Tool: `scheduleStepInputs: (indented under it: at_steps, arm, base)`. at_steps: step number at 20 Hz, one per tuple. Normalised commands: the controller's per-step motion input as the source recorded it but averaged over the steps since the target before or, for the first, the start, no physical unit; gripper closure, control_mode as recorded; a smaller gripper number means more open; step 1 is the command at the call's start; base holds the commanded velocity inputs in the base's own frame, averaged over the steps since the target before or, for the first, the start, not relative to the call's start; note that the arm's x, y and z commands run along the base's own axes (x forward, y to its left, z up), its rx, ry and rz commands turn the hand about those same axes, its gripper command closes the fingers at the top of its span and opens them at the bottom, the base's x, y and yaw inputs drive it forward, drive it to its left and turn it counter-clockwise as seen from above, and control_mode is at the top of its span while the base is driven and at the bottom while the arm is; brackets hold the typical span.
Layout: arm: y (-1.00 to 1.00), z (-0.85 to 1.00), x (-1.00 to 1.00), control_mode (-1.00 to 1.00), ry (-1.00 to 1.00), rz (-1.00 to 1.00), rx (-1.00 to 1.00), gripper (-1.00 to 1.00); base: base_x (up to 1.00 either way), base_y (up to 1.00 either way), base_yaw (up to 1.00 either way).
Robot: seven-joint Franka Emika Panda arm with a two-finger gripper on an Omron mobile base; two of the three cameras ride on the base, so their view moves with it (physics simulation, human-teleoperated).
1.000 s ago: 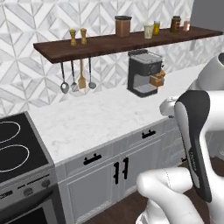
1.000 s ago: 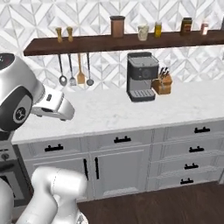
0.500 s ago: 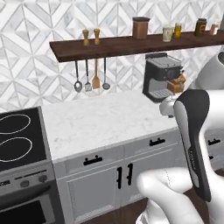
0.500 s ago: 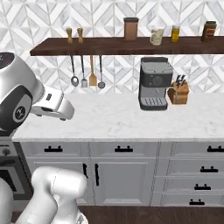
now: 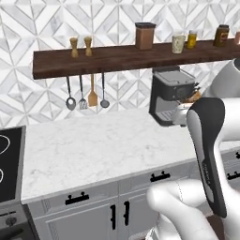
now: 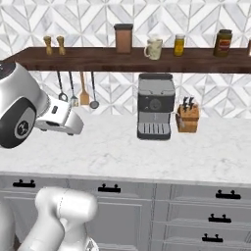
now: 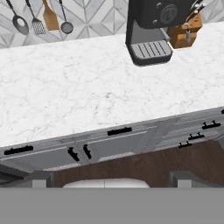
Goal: Gather all objects into one cabinet and sort the glasses and bowls to opposite sides.
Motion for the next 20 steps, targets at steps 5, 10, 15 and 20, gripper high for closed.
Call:
scheduleStepInputs:
  at_steps: [5,10,15,20]
  arm:
    - [0.0,0.0,0.0,1.0,0.0,0.0,0.0,-1.0]
    - [0.0,0.0,0.0,1.0,0.0,0.0,0.0,-1.0]
    - [0.0,0.0,0.0,1.0,0.0,0.0,0.0,-1.0]
    - [0.0,0.0,0.0,1.0,0.0,0.0,0.0,-1.0]
  base:
    - [0.38,-0.53,0.19]
    - [0.01,-0.41,0.2]
    - [0.31,-0.35,0.05]
    - [0.53,-0.26,0.0]
